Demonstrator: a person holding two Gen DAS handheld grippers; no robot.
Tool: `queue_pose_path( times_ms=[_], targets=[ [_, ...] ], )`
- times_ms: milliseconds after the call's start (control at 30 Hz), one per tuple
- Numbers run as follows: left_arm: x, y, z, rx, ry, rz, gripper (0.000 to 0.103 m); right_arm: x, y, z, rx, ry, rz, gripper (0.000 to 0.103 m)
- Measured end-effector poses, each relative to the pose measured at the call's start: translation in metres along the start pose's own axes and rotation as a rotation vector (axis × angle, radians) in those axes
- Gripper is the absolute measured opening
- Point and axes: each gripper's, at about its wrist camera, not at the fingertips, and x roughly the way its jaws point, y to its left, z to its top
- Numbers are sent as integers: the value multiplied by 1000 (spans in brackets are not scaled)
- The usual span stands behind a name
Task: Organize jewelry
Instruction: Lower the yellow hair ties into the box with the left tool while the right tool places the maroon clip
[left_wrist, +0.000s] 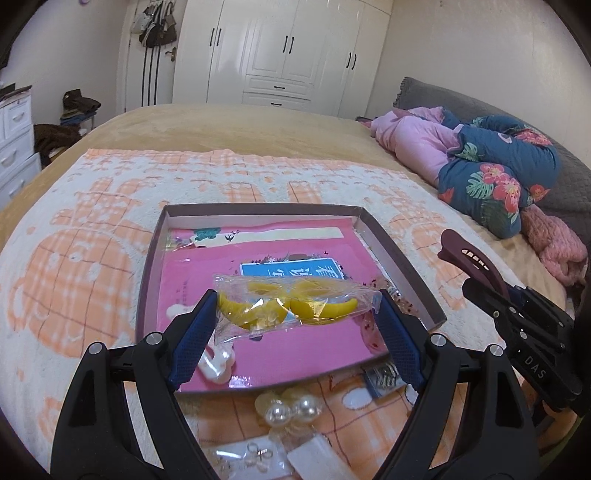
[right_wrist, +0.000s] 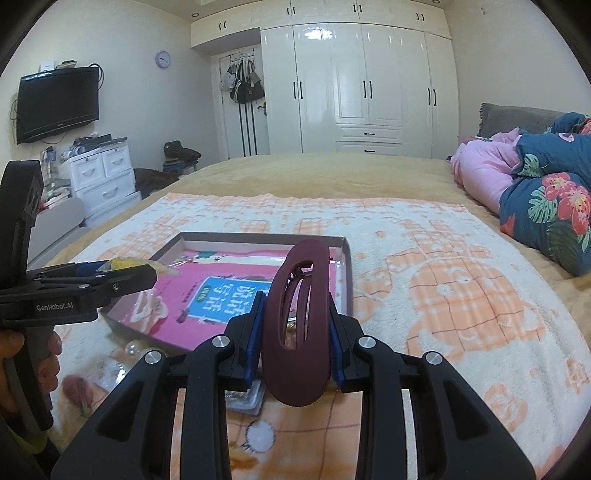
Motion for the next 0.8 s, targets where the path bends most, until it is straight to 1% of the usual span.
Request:
queue_pose_path(
  times_ms=[367, 533, 800],
  targets=[
    [31, 2, 9, 6, 57, 9, 75, 36, -10, 6, -9, 39, -15, 29],
    [47, 5, 6, 0, 93, 18, 75, 56, -11, 8, -6, 65, -4, 29],
    [62, 9, -1, -8, 138, 23, 75, 90, -12, 4, 8, 135, 12, 29]
  ],
)
